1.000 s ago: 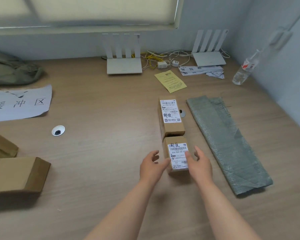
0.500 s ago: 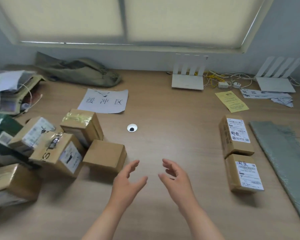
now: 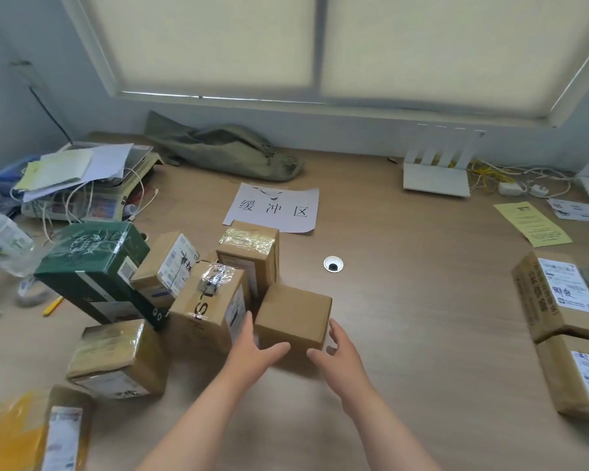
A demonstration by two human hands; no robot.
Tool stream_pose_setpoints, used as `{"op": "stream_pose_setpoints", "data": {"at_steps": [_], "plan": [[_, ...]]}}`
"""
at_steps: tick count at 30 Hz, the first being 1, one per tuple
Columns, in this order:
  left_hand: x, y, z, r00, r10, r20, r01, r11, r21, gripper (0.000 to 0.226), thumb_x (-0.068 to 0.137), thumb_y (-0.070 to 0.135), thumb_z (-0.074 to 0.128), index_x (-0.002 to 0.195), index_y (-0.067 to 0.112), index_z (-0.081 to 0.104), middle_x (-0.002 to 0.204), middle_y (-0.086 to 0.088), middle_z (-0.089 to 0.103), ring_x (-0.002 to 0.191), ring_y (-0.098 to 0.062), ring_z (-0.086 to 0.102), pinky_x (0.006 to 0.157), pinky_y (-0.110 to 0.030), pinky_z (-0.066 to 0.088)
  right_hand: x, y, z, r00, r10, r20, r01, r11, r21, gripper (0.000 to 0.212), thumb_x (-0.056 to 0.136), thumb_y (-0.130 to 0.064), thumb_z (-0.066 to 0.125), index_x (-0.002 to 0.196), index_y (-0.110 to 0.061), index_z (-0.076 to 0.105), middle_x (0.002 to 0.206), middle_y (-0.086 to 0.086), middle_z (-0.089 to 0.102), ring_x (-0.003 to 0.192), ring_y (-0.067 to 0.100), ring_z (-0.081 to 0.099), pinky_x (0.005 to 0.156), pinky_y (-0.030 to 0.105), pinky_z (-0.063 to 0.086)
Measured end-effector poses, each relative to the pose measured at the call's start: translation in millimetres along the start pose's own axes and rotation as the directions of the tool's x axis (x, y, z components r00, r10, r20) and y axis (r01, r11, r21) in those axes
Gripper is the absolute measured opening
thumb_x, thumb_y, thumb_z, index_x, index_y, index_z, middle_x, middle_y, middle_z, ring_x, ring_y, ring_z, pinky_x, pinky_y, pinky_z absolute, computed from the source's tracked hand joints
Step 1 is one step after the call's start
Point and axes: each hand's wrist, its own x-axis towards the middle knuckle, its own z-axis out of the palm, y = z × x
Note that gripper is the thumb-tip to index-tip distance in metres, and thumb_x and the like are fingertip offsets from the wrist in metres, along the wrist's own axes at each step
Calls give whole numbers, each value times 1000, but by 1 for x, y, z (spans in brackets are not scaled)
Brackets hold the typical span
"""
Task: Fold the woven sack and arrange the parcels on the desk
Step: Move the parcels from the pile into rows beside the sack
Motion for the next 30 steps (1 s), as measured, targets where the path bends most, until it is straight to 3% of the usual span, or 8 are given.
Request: {"op": "stream_pose_setpoints", "data": {"at_steps": [4,7,9,13,16,19,22,30], "plan": [[6,-2,2,998,-54,19,56,993,-103,88,94,32,67,161,19,13,166,-2,18,151,-21,25,118,-37,26,5,7,12,999,-12,-33,14,999,38,63,87,8,57,133,-34,56,111,-27,70,98,7,72,74,14,53],[2,-8,4,997,-73,-32,71,995,-75,72,88,39,68,152,28,34,155,0,32,139,-20,38,117,-39,33,0,8,11,996,29,-84,-25,998,49,51,79,-17,64,123,-42,60,128,-6,62,115,17,62,92,31,55],[-3,-12,7,993,-106,-57,99,988,-117,58,74,50,69,126,40,48,142,-1,47,124,-20,52,110,-43,44,-4,13,5,989,80,-123,-67,992,107,42,82,-25,65,120,-41,57,130,-2,58,114,18,61,99,43,53],[-19,-11,19,991,-72,-112,48,978,-203,30,81,46,67,104,37,49,124,-4,54,111,-22,57,99,-42,48,-21,8,-12,973,122,-194,-79,973,218,31,99,-21,57,129,-27,50,118,1,56,93,16,64,80,34,52],[-41,4,31,994,-38,-99,3,944,-331,37,76,61,55,109,44,52,120,-2,55,108,-17,57,98,-44,49,-37,0,-30,974,115,-196,-58,959,277,24,102,-34,51,126,-30,54,121,3,59,109,19,63,92,38,51],[-65,25,41,994,-18,-106,-35,879,-476,31,102,52,39,111,27,55,111,-4,63,98,-15,61,84,-38,52,-58,-13,-52,978,101,-182,-39,948,316,33,101,-52,45,117,-27,58,117,1,64,110,23,62,97,44,54],[-88,50,48,998,5,-70,-39,869,-493,55,88,69,43,115,22,55,112,-5,63,104,-17,61,84,-37,54,-75,-26,-73,982,79,-172,-18,944,329,43,96,-59,50,114,-22,60,116,5,65,112,28,62,98,50,55],[-118,84,58,986,115,-121,-156,890,-428,54,65,58,58,103,20,60,95,1,63,89,-14,58,82,-34,47,-98,-44,-117,990,-48,-130,84,954,287,19,100,-23,50,115,-22,61,114,3,68,106,16,64,96,43,54]]}}
